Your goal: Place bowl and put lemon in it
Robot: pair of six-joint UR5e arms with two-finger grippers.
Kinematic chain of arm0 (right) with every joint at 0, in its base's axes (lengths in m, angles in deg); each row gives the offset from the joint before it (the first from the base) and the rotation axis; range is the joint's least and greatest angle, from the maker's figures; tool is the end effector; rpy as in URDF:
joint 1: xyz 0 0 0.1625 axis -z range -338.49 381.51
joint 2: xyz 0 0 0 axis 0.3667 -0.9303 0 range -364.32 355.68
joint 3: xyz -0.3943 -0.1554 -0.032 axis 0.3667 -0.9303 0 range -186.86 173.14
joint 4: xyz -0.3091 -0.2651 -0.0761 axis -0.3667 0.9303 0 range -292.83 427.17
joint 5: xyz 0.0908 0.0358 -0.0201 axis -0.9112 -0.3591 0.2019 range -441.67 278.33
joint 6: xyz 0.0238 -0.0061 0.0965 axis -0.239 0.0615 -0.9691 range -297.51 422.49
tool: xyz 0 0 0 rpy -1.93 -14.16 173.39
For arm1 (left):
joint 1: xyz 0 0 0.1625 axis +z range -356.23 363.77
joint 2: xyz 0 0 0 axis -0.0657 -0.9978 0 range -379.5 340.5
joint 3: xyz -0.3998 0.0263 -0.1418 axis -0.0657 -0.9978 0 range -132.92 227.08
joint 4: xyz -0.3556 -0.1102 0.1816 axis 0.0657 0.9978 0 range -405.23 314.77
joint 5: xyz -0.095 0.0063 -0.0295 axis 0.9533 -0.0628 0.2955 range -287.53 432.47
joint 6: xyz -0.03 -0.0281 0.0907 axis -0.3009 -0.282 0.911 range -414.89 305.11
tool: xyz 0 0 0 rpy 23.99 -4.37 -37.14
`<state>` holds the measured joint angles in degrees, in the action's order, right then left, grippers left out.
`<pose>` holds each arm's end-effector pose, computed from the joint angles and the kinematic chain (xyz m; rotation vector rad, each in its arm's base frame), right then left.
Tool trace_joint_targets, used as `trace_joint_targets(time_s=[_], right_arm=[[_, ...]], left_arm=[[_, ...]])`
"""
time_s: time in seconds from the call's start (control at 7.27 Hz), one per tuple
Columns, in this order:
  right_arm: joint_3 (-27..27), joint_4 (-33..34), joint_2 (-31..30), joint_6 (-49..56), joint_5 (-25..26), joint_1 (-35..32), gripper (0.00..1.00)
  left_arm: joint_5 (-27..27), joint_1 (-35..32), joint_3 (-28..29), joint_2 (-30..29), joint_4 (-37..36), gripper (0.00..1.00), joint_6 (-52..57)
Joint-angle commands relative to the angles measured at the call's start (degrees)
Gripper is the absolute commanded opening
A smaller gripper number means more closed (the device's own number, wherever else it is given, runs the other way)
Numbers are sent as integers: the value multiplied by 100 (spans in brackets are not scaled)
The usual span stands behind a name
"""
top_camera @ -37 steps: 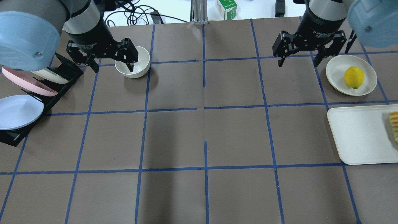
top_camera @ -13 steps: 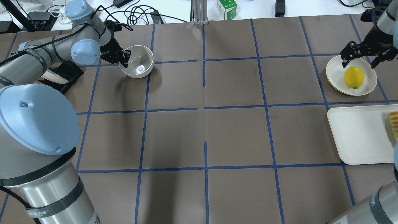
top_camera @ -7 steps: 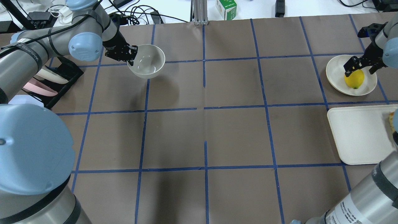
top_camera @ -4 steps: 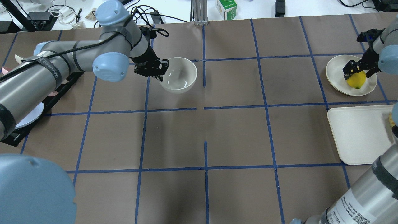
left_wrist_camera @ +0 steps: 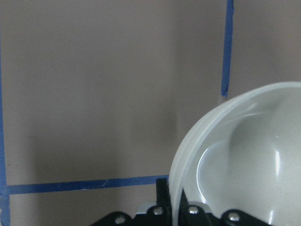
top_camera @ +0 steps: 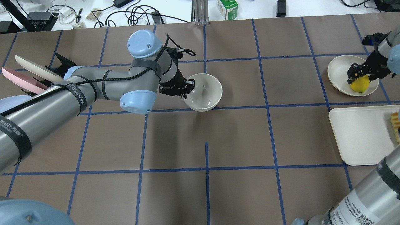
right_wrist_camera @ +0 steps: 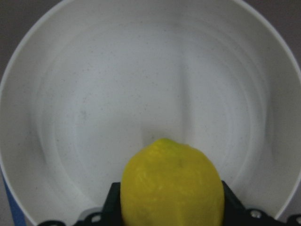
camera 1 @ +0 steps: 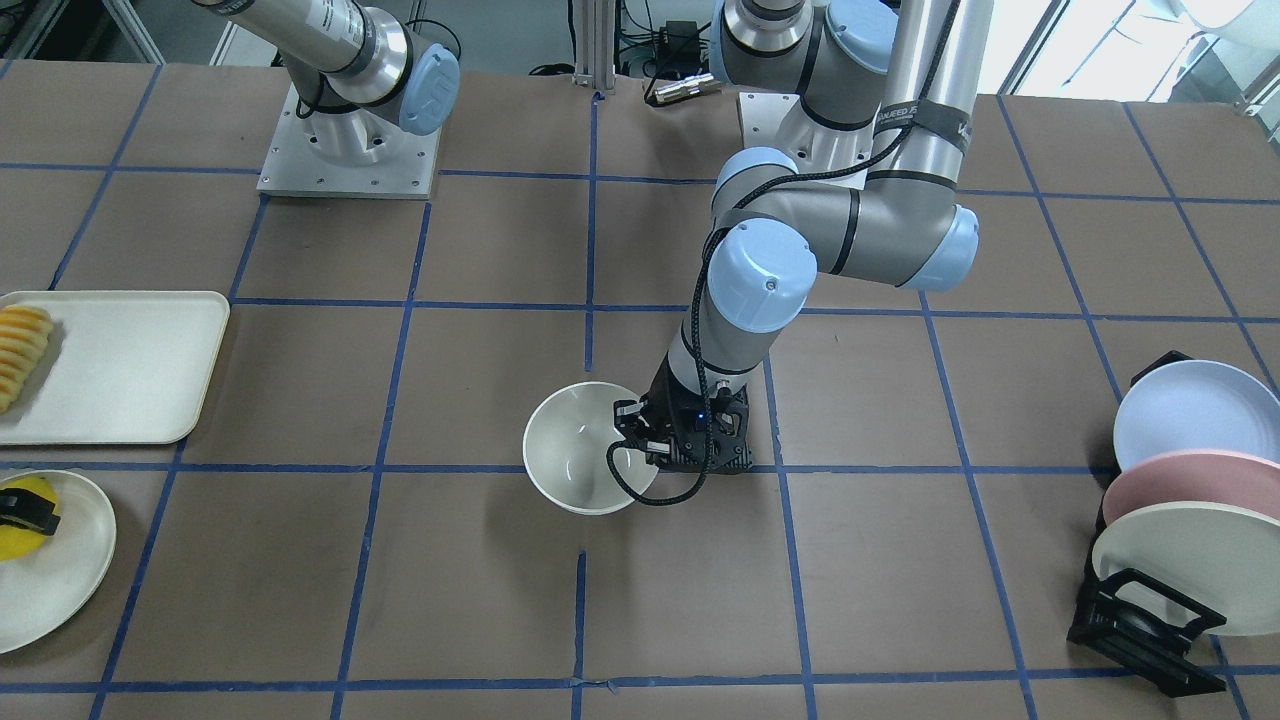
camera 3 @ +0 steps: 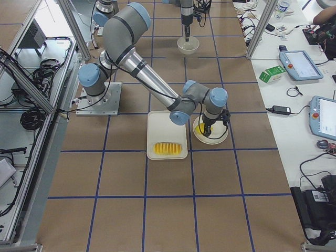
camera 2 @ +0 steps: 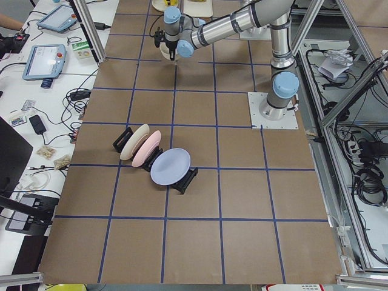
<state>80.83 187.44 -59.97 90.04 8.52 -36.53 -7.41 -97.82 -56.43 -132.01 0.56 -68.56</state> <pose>-0.2412 -0.6378 0.2027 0.1202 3.1265 0.0447 -0.2668 -0.5502 0.2417 0.0349 -2.9346 0.1482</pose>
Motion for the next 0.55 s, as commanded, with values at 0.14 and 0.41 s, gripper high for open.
trace_joint_targets(time_s=[0.14, 0.41], right_arm=[[-6, -458, -420, -65, -28, 12, 0], [-50, -906, -805, -405, -54, -93, 0]], left_arm=[[-1, 0, -222, -129, -343, 0, -65], [16, 8, -213, -200, -343, 0, -83]])
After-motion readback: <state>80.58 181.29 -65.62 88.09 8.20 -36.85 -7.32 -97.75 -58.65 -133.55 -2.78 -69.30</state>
